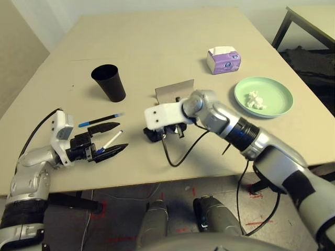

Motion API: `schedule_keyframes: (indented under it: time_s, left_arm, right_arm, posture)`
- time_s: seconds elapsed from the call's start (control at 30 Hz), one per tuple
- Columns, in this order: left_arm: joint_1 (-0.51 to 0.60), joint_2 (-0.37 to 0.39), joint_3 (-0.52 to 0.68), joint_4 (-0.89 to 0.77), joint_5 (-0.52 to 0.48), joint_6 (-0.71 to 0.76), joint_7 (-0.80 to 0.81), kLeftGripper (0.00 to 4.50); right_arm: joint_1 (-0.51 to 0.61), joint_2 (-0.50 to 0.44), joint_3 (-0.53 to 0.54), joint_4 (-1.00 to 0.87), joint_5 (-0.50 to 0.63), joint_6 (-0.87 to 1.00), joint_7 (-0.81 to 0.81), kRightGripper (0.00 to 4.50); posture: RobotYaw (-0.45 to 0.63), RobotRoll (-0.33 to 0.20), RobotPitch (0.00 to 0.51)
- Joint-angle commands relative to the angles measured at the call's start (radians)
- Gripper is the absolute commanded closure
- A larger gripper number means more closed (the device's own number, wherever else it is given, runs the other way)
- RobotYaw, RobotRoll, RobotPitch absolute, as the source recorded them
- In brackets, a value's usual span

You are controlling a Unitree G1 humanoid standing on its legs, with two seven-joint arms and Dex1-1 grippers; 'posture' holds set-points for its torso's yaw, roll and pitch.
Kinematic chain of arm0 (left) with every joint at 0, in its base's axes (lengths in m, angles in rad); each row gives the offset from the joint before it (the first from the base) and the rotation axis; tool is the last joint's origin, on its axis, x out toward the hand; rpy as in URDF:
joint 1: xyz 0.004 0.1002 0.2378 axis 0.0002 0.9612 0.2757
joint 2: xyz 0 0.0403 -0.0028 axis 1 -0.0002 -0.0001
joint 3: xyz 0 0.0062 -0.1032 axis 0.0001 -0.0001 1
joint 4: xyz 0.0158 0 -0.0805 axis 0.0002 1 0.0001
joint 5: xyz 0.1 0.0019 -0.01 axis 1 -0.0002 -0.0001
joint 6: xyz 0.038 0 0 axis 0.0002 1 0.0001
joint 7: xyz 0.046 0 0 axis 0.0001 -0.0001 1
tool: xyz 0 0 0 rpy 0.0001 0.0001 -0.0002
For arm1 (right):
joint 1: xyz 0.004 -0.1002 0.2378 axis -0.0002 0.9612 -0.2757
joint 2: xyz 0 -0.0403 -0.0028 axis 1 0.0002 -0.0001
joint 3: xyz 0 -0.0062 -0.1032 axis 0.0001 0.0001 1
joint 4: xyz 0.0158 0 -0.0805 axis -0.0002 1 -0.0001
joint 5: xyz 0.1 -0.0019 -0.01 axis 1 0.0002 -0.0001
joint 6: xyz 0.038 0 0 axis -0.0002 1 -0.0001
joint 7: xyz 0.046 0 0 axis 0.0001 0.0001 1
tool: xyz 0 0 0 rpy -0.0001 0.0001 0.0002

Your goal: Organize and tidy the items on the table.

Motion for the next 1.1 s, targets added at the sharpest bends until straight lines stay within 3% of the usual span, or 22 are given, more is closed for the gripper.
schedule_keyframes:
  time_s: [0.03, 0.37, 0.83, 1.1]
  left_arm:
    - [0.002, -0.011, -0.015, 0.008, 0.017, 0.003, 0.013, 0.0]
    - [-0.013, -0.029, -0.023, 0.018, 0.037, 0.0, 0.045, 0.0]
    - [-0.081, -0.049, -0.039, 0.026, 0.07, 0.036, 0.155, 0.0]
    - [-0.082, -0.057, -0.048, 0.032, 0.078, 0.027, 0.155, 0.0]
  right_arm:
    - [-0.019, -0.014, -0.024, 0.009, -0.015, -0.028, 0.026, 4.34]
    - [-0.082, 0.027, -0.088, 0.113, -0.035, -0.073, -0.03, 4.34]
    - [-0.236, 0.165, -0.127, 0.613, -0.092, -0.305, -0.308, 4.34]
    - [-0.291, 0.212, -0.15, 0.773, -0.114, -0.367, -0.407, 4.34]
  posture:
    - [0.0, 0.0, 0.123]
    - [-0.01, 0.0, 0.115]
    - [0.01, 0.0, 0.116]
    - [0.0, 0.0, 0.12]
